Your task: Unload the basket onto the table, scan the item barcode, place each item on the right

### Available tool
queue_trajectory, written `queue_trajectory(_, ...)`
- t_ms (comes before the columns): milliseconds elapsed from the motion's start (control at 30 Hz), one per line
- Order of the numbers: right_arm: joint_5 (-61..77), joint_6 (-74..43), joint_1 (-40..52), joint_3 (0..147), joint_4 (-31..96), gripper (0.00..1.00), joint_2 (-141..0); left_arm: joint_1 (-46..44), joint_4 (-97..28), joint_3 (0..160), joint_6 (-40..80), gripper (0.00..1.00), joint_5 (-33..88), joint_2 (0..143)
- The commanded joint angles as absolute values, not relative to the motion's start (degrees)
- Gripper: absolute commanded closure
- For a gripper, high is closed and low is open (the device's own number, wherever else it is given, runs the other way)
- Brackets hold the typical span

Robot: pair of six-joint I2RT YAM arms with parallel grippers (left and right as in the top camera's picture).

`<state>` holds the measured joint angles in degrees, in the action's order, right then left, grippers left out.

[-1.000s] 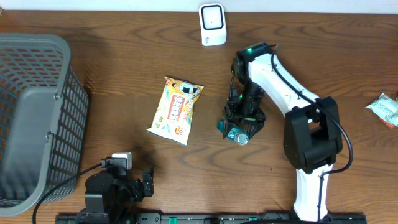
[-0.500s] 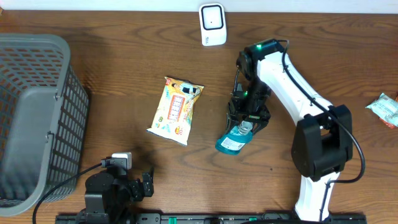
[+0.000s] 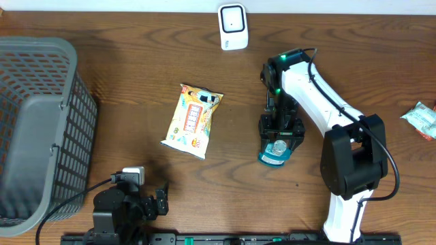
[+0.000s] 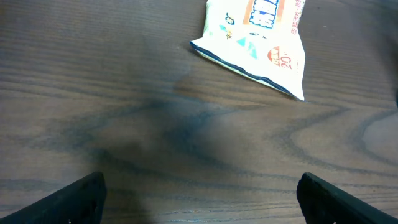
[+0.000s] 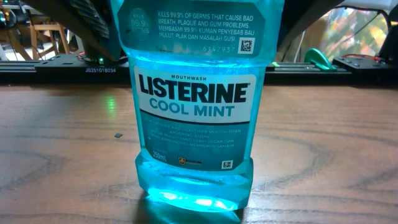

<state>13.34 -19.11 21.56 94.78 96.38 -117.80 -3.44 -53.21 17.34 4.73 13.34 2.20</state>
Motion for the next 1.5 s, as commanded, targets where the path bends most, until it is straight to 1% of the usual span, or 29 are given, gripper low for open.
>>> queue_trajectory(0, 10.2, -21.0, 21.4, 94.8, 95.9, 0.34, -116.5, -3.6, -54.9, 16.7, 5.0, 0.02, 13.2, 2.1)
queue_trajectory(67, 10.2, -21.0, 21.4, 94.8, 95.6, 0.28, -116.5, -3.6, -54.9, 16.7, 5.0, 0.02, 13.2, 2.1)
queue_trajectory(300, 9.9, -20.5, 21.4, 97.3, 93.2, 0.20, -116.5, -3.6, -54.9, 16.7, 5.0, 0.02, 13.2, 2.1)
queue_trajectory(367, 10.0, -19.6, 21.4, 100.6, 93.5, 0.17, -116.1, -3.6, -54.9, 16.7, 5.0, 0.02, 13.2, 2.1)
queue_trajectory(467, 10.0, -17.5, 21.5, 106.8, 93.9, 0.09, -114.6, -3.6, -54.9, 16.7, 5.0, 0.02, 13.2, 2.1)
queue_trajectory(567, 9.9, -12.5, 21.5, 112.7, 94.1, 0.02, -111.1, -3.6, -54.9, 16.7, 5.0, 0.02, 13.2, 2.1)
queue_trajectory(633, 9.0, -10.3, 21.4, 114.4, 94.1, 0.01, -107.9, -3.6, -54.9, 16.7, 5.0, 0.02, 13.2, 2.1)
queue_trajectory(767, 7.5, -8.7, 21.4, 112.9, 93.8, 0.01, -100.2, -3.6, -54.9, 16.7, 5.0, 0.02, 13.2, 2.1)
queue_trajectory(833, 7.4, -7.7, 21.6, 110.2, 92.6, 0.01, -95.9, -3.6, -54.9, 16.7, 5.0, 0.02, 13.2, 2.1)
queue_trajectory(933, 5.5, -7.4, 22.2, 102.1, 88.3, 0.01, -88.4, -3.6, -54.9, 16.7, 5.0, 0.02, 13.2, 2.1)
queue_trajectory(967, 3.1, -7.4, 22.9, 94.2, 83.7, 0.01, -83.1, -3.6, -54.9, 16.7, 5.0, 0.02, 13.2, 2.1)
queue_trajectory(1067, 0.5, -7.4, 24.3, 80.1, 74.4, 0.01, -75.4, -3.6, -54.9, 16.7, 5.0, 0.02, 13.2, 2.1)
queue_trajectory(1200, 1.5, -7.6, 25.1, 67.1, 65.1, 0.01, -69.7, -3.6, -54.9, 16.7, 5.0, 0.02, 13.2, 2.1)
queue_trajectory(1300, 5.3, -6.0, 25.1, 63.7, 61.4, 0.01, -69.0, -3.6, -54.9, 16.7, 5.0, 0.02, 13.2, 2.1)
queue_trajectory(1467, 7.2, -4.3, 25.2, 63.0, 60.4, 0.03, -70.1, -3.6, -54.9, 16.7, 5.0, 0.02, 13.2, 2.1)
